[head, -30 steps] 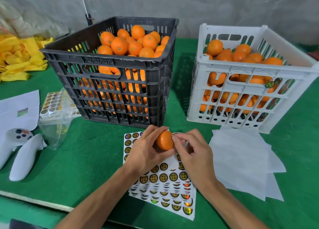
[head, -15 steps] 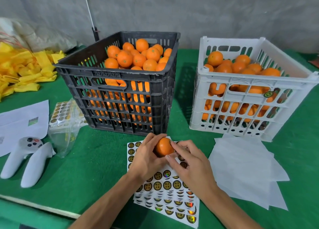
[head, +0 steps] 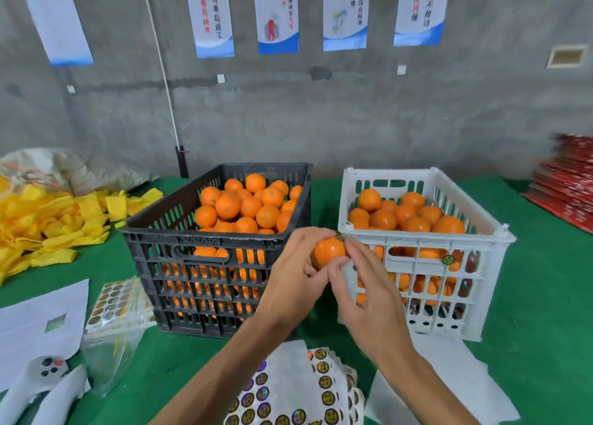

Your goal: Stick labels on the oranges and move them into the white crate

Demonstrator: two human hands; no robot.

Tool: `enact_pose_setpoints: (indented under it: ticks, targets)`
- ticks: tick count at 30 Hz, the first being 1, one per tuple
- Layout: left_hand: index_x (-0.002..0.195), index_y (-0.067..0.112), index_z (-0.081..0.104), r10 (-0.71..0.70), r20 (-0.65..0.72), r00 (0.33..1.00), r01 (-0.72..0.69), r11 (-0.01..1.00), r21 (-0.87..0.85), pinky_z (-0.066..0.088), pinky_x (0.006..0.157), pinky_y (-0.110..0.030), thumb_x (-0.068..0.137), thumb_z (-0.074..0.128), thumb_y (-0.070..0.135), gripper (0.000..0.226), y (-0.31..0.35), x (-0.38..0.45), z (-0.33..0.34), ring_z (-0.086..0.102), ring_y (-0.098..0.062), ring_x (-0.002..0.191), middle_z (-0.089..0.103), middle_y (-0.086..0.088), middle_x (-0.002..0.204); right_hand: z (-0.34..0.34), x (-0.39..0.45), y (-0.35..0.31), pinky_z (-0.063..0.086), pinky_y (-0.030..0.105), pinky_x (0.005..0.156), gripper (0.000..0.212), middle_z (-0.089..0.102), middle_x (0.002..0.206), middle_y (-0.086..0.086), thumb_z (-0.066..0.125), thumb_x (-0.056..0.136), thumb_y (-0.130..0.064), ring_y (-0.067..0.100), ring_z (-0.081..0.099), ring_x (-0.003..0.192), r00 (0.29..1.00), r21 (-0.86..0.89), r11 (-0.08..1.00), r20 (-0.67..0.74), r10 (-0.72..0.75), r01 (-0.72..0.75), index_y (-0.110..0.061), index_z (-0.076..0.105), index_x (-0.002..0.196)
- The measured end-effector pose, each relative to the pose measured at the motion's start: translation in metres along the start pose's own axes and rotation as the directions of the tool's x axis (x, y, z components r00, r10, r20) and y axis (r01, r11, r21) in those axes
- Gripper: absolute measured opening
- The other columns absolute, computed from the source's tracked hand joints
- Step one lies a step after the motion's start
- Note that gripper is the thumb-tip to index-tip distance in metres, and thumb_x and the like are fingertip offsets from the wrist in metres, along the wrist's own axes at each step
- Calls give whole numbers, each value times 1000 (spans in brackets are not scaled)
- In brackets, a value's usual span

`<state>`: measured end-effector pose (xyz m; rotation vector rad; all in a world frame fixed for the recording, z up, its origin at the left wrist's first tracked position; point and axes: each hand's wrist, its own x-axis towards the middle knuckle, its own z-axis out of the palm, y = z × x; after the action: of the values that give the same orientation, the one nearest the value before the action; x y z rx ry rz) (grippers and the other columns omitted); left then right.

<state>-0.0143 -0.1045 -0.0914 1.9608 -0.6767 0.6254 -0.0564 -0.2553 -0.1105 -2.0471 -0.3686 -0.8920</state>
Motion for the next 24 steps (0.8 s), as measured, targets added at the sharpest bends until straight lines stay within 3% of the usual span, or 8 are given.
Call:
enact_pose_setpoints:
  ticks: [4,7,9,12,14,17,21,24]
  targets:
    - [136,41,59,80,19,997,-80,997,-4,49,79,-12,101,63,44,35,15,58,10,60,-3,93,46,14,131,-15,50,0,32,25,120,58,40,159,-8,42,106,-50,2,33,147,999,-81,997,-49,12,-16,-19,43,154]
    - [139,29,60,86,67,994,-86,996,-9,52,93,-20,106,60,25,34,29,97,24,58,-2,111,46,7,135,-22,81,1,36,36,120,52,40,160,-4,40,108,-39,8,34,147,995,-134,990,-96,23,-36,-17,40,156]
    - [145,25,56,53,143,988,-54,999,1,41,102,-12,107,53,9,41,33,112,30,52,-3,127,46,4,147,-23,94,-1,35,39,120,52,38,161,-1,40,108,-34,13,33,148,992,-185,981,-121,30,-52,-16,38,157]
    - [158,20,39,105,243,964,-154,969,192,23,108,1,106,48,3,56,32,129,25,39,-11,144,37,-2,163,-19,106,-4,32,41,122,52,39,161,3,41,108,-31,15,33,148,992,-182,981,-118,49,-70,-13,39,156]
    - [158,16,37,88,335,938,-170,960,225,31,117,-16,104,55,6,58,28,143,10,41,-17,143,36,-7,160,-12,111,-7,32,41,121,51,44,158,5,40,108,-33,16,37,147,995,-126,990,-85,45,-56,-10,43,153]
    - [151,12,47,-1,334,943,-130,919,372,39,117,-39,96,59,2,58,8,164,-24,45,-24,140,44,-9,151,12,120,-19,34,35,119,46,52,151,7,43,108,-30,18,45,140,1000,-75,997,-6,13,-13,-8,51,148]
    - [147,17,52,-248,202,947,87,806,585,40,115,-44,97,59,9,52,-48,180,-78,46,-30,140,48,-11,149,67,145,-39,42,34,110,37,60,139,5,48,105,-26,22,52,131,983,-34,999,183,20,-14,-13,59,139]
    - [146,16,52,-463,160,872,220,662,717,41,111,-43,96,63,17,51,-101,182,-114,50,-37,134,49,-19,143,111,176,-52,50,38,90,29,65,126,11,50,102,-27,31,60,119,887,-110,991,448,114,-72,-15,64,125]
